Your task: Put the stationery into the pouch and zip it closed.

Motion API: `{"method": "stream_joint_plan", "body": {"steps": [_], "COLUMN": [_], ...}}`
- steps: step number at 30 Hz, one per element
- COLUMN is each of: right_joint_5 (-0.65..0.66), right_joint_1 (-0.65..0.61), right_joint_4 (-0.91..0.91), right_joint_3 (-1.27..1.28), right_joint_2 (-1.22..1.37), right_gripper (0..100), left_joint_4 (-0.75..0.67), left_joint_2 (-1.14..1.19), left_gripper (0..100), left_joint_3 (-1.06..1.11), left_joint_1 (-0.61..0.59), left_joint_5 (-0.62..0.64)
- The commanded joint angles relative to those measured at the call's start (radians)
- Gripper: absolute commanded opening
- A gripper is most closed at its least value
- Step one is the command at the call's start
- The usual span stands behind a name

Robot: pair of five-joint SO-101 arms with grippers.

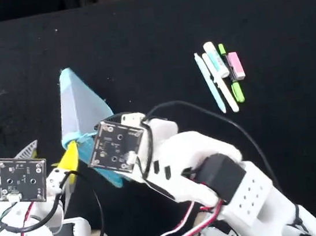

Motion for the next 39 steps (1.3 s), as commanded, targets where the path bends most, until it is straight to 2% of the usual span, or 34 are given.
{"method": "stream_joint_plan", "body": {"steps": [1,12,21,27,31,39], "right_joint_5": [0.005,0.002,-0.008,-0.249,-0.290,-0.298], "right_joint_1": [0.009,0.008,0.003,-0.135,-0.167,-0.173], "right_joint_4": [0.002,0.201,0.123,0.109,-0.058,-0.408], "right_joint_3": [-0.068,-0.056,0.176,0.288,0.472,0.723], "right_joint_2": [0.031,-0.088,-0.194,-0.343,-0.406,-0.407], "right_gripper": [1.1,1.1,1.9,23.3,26.0,21.1], "left_joint_4": [0.002,0.012,0.009,0.009,0.009,0.009], "left_joint_2": [0.021,0.021,0.021,0.021,0.021,0.021], "left_gripper": [23,23,23,23,23,23], "left_joint_3": [-0.028,-0.028,-0.028,-0.028,-0.028,-0.028], "left_joint_1": [-0.061,-0.061,-0.059,-0.059,-0.059,-0.059], "left_joint_5": [-0.038,-0.035,-0.034,-0.034,-0.034,-0.034]}}
